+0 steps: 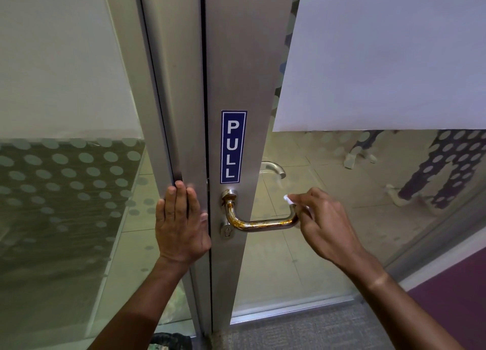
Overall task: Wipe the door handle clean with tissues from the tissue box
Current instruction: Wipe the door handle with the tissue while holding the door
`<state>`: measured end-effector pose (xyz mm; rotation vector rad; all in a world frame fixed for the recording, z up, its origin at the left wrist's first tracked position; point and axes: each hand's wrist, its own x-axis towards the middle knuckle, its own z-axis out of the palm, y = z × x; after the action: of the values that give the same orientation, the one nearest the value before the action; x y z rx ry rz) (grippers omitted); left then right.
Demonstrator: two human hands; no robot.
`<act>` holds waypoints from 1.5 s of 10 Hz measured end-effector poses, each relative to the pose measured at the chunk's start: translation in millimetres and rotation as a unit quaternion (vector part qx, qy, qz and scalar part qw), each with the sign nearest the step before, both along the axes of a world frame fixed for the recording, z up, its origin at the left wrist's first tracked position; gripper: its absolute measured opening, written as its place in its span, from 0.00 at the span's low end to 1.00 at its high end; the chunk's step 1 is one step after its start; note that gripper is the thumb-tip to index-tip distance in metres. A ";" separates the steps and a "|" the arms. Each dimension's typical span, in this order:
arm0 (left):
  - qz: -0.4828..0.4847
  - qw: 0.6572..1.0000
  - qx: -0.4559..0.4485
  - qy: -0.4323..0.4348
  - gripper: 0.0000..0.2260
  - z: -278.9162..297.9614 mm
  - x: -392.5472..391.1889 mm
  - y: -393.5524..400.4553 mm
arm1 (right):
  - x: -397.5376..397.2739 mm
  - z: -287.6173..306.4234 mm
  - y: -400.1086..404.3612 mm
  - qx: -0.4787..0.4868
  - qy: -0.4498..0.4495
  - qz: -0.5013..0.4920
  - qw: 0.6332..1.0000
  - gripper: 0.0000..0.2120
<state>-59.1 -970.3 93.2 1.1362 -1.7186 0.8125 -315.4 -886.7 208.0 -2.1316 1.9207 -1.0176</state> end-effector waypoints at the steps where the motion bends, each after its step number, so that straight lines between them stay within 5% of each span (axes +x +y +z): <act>1: -0.002 1.000 0.003 0.002 0.31 -0.3 0.1 0.8 | -2.3 7.6 -4.2 0.024 -0.022 0.004 0.999 0.11; 4: 0.002 1.000 0.000 0.000 0.30 -1.9 0.0 -1.5 | -3.0 7.1 -7.2 0.012 -0.061 -0.039 0.997 0.03; 5: 0.001 1.000 0.000 0.001 0.30 -1.7 -0.1 -1.7 | -1.3 9.5 -3.7 0.019 -0.044 -0.048 0.998 0.09; 9: -0.001 1.000 0.001 0.002 0.31 -2.0 -0.4 -1.0 | 9.6 4.3 3.3 0.006 -0.005 -0.088 0.996 0.05; 15: 0.000 1.000 -0.004 0.004 0.31 -4.0 -0.1 -2.1 | 33.6 -8.6 34.7 -0.038 -0.082 -0.109 0.990 0.05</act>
<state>-59.3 -972.4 89.2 1.1330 -1.7076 0.8137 -281.8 -852.0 199.5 -1.8360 2.0978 -1.2815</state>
